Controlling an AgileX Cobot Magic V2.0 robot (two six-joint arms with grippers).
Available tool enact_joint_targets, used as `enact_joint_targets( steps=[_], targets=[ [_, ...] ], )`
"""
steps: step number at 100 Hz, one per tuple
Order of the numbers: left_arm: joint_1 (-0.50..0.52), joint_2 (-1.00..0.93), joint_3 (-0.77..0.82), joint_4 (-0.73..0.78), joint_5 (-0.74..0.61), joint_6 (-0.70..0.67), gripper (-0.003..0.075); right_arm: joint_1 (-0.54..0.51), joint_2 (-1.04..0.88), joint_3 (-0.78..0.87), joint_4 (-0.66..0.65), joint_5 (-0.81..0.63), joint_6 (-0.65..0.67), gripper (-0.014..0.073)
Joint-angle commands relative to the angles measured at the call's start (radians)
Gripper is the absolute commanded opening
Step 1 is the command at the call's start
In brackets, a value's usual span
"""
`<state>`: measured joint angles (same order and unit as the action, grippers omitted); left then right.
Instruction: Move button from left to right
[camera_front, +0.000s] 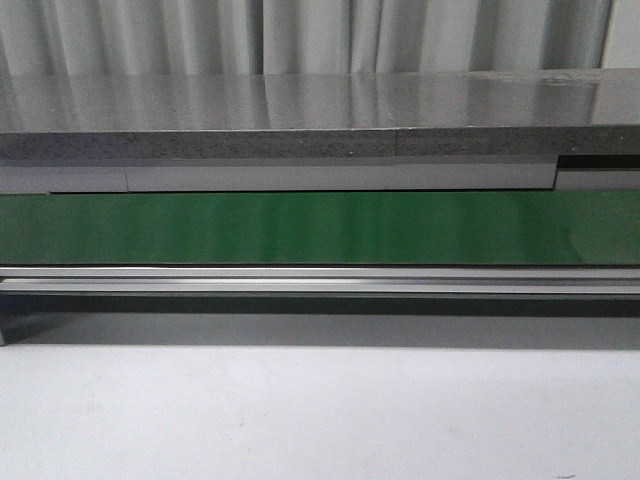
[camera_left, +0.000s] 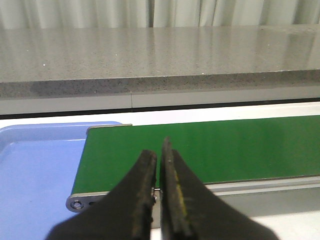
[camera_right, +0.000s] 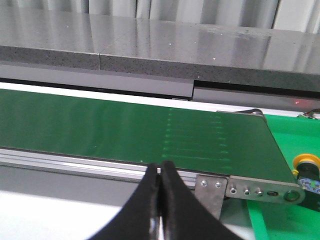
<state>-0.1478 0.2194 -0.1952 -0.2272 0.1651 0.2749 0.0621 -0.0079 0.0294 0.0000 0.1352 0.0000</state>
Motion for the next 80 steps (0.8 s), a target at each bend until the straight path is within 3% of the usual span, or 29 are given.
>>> enact_joint_targets(
  steps=[1, 38, 59, 80],
  targets=[
    [-0.005, 0.009, -0.027, -0.001, -0.074, -0.001, 0.0005, 0.0, -0.018, 0.0, -0.012, -0.09, 0.0, -0.0121],
    [-0.005, 0.009, -0.026, 0.072, -0.111, -0.01, 0.0005, 0.0, -0.018, 0.0, -0.012, -0.09, 0.0, -0.0121],
    [0.033, 0.002, 0.011, 0.202, -0.126, -0.173, 0.0005, 0.0, -0.018, 0.0, -0.012, -0.09, 0.0, -0.0121],
    [0.047, -0.126, 0.094, 0.284, -0.126, -0.287, 0.0005, 0.0, -0.018, 0.0, -0.012, -0.09, 0.0, -0.0121]
  ],
)
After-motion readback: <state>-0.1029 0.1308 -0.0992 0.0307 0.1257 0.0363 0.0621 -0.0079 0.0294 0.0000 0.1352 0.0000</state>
